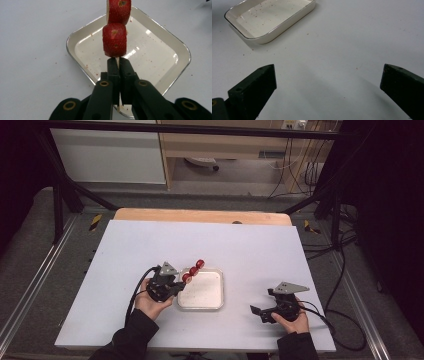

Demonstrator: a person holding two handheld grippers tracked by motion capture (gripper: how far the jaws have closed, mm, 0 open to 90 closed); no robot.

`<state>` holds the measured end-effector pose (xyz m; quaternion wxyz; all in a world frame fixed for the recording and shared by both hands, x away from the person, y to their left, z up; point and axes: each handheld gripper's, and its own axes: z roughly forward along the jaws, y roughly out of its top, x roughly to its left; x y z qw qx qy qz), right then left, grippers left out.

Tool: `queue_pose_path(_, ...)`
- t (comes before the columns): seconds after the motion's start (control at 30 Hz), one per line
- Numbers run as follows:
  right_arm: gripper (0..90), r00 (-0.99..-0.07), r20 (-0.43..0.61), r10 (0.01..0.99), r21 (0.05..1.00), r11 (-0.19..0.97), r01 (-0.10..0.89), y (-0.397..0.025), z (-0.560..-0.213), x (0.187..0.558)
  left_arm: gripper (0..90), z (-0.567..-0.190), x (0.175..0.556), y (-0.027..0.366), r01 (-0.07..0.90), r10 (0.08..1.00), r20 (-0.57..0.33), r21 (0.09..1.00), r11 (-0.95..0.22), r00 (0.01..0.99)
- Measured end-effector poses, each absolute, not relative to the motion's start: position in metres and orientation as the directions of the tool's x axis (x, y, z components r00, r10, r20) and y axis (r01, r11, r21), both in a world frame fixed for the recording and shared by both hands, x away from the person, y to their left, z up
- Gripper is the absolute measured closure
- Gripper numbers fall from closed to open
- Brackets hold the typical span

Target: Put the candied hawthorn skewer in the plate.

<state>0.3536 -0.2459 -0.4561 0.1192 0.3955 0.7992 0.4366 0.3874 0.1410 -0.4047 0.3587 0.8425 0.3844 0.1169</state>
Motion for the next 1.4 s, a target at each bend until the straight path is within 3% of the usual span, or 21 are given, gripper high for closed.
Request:
queue_pose_path(0.7,1.1,-0.662,0.151,0.734,0.793,0.311,0.525,-0.250,-0.458,0.350,87.9,-0.434,0.388,0.117,0.615,0.728,-0.071,0.595,-0.518,0.682)
queue_pose_path(1.1,1.2,-0.660,0.155,0.735,0.791,0.308,0.529,-0.249,-0.458,0.350,86.9,-0.433,0.387,0.116,0.615,0.728,-0.062,0.587,-0.526,0.682)
queue_pose_path(1.27,1.1,-0.659,0.155,0.736,0.791,0.307,0.529,-0.250,-0.458,0.350,79.3,-0.430,0.385,0.123,0.593,0.718,-0.060,0.613,-0.522,0.694)
queue_pose_path(1.4,1.1,-0.657,0.155,0.738,0.791,0.306,0.530,-0.250,-0.458,0.350,66.5,-0.423,0.381,0.134,0.552,0.684,-0.058,0.641,-0.533,0.727)
